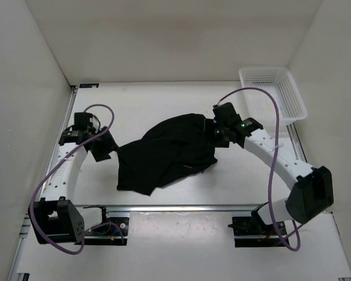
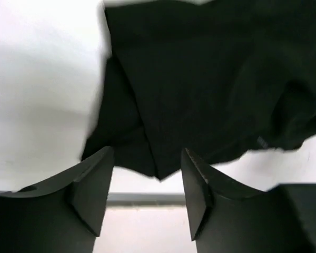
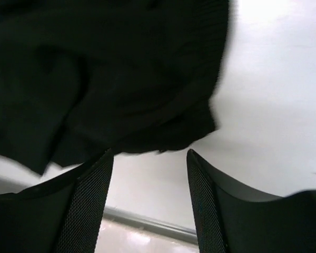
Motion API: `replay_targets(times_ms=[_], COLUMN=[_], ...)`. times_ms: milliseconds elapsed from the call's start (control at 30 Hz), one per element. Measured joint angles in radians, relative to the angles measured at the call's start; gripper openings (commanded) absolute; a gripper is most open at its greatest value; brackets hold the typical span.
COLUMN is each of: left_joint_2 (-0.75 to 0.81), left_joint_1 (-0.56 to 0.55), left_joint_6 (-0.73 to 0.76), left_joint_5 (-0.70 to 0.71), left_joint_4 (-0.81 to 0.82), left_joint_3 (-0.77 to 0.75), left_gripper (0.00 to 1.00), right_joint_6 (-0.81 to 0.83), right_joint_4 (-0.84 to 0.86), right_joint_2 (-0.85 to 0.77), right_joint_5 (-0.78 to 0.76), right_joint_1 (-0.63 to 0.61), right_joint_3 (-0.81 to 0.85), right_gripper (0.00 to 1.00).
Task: Fold and stack the shorts
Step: Flatten the shorts out
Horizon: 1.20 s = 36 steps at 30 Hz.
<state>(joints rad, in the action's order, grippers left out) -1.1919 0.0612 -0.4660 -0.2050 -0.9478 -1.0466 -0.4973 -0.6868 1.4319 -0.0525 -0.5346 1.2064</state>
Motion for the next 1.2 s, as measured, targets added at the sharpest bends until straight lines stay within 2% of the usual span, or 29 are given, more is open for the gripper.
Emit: replay_targets(times_ms=[100, 167, 267, 300, 367, 533, 633, 700, 733, 767, 800, 833, 867, 933, 1000, 1200], left_joint_2=[0.006, 0.009, 0.021, 0.023, 0.025, -0.014, -0.091, -0.147, -0.177, -0.205, -0.228, -0.251, -0.277, -0.290, -0.293, -0.294], left_joint_1=[-0.073, -0.156, -0.285, -0.325, -0.392, -0.547, -0.623, -0.654, -0.666, -0.673, -0.674, -0.676, -0.673, -0.659, -0.627, -0.512], left_joint_6=[-0.041, -0.079, -0.142, -0.164, -0.216, -0.312, -0.350, -0.366, -0.370, -0.371, -0.372, -0.371, -0.355, -0.344, -0.320, -0.257], left_joint_5=[-0.035, -0.054, -0.076, -0.083, -0.090, -0.103, -0.095, -0.087, -0.078, -0.070, -0.062, -0.050, -0.035, -0.020, -0.005, 0.107], left_joint_4=[0.018, 0.033, 0.063, 0.072, 0.094, 0.141, 0.174, 0.183, 0.189, 0.195, 0.197, 0.200, 0.206, 0.209, 0.202, 0.113], left_joint_3=[0.104, 0.144, 0.193, 0.210, 0.250, 0.318, 0.316, 0.306, 0.296, 0.288, 0.278, 0.268, 0.257, 0.244, 0.223, 0.010], left_gripper=[0.66, 0.78, 1.00, 1.00, 1.00, 1.00, 0.94, 0.85, 0.81, 0.73, 0.63, 0.34, 0.10, 0.10, 0.10, 0.10], right_joint_6=[-0.064, -0.105, -0.159, -0.170, -0.183, -0.192, -0.187, -0.180, -0.177, -0.173, -0.170, -0.166, -0.173, -0.165, -0.162, -0.135], right_joint_4=[0.032, 0.049, 0.053, 0.055, 0.058, 0.094, 0.120, 0.131, 0.138, 0.143, 0.145, 0.146, 0.147, 0.148, 0.146, 0.123], right_joint_2=[-0.055, -0.055, -0.023, -0.009, 0.015, 0.071, 0.122, 0.163, 0.185, 0.202, 0.220, 0.233, 0.246, 0.248, 0.248, 0.244], right_joint_5=[0.034, 0.055, 0.078, 0.086, 0.095, 0.111, 0.112, 0.110, 0.108, 0.105, 0.102, 0.100, 0.094, 0.088, 0.082, 0.069], right_joint_1=[-0.063, -0.062, -0.048, -0.043, -0.032, -0.010, -0.004, -0.002, -0.001, -0.001, -0.001, -0.001, -0.001, 0.003, 0.012, 0.045], right_joint_3=[-0.069, -0.122, -0.183, -0.191, -0.197, -0.203, -0.203, -0.203, -0.202, -0.201, -0.201, -0.201, -0.201, -0.199, -0.188, -0.104], right_gripper=[0.62, 0.64, 0.80, 0.86, 0.89, 0.88, 0.86, 0.82, 0.75, 0.68, 0.59, 0.49, 0.23, 0.09, 0.00, 0.00])
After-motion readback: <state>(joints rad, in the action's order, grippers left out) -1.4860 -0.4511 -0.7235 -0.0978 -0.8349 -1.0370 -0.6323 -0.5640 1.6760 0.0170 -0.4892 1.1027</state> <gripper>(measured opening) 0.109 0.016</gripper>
